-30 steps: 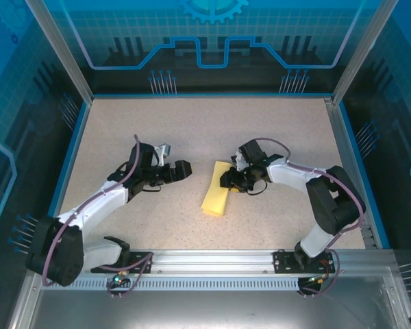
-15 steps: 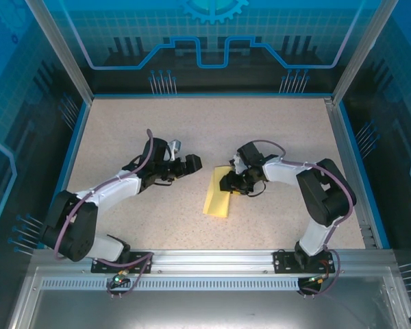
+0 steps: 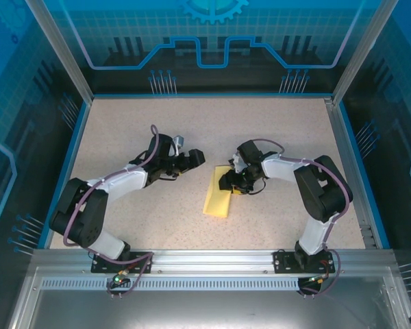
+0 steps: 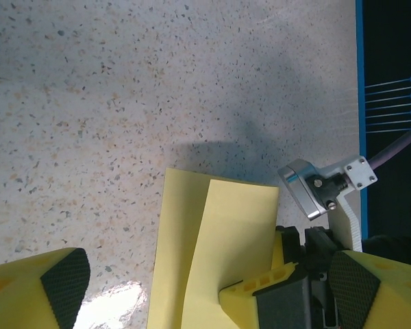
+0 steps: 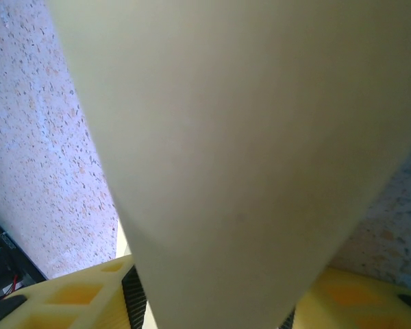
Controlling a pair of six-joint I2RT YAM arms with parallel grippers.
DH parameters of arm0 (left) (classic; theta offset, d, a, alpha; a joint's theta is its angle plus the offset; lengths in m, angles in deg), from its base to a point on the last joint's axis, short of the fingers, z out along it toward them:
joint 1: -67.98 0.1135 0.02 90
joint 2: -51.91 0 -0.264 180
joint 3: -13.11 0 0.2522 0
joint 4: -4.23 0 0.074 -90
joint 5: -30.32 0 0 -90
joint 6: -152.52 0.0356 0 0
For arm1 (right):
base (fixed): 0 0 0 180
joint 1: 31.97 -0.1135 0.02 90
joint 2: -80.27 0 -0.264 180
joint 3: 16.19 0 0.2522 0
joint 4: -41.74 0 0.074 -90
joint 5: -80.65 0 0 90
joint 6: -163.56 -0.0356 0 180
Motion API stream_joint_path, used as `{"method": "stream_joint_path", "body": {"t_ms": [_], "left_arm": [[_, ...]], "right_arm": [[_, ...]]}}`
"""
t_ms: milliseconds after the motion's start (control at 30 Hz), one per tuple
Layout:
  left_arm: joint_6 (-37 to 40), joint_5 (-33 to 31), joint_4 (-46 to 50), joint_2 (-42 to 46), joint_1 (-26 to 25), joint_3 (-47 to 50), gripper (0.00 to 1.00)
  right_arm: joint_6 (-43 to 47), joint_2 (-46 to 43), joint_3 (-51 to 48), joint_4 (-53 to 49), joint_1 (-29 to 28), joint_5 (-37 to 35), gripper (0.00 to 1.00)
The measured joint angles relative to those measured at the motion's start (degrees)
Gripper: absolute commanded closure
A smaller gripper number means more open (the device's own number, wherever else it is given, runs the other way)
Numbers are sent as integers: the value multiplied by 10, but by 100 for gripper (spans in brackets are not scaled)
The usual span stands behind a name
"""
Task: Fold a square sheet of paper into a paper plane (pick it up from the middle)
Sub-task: First fold in half a square sheet of paper at the center of the table.
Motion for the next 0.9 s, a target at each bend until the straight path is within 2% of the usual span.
{"method": "stream_joint_path", "body": {"t_ms": [433, 733, 900], "left_arm": [[21, -3, 37, 5, -27, 1, 14], [32, -3, 38, 8, -52, 12, 21], [34, -3, 38, 4, -66, 12, 26]], "right_arm": [[-3, 0, -2, 2, 0, -5, 47], [-16, -3, -10, 17, 0, -2, 48], [-16, -3, -10, 16, 0, -2, 45]]}}
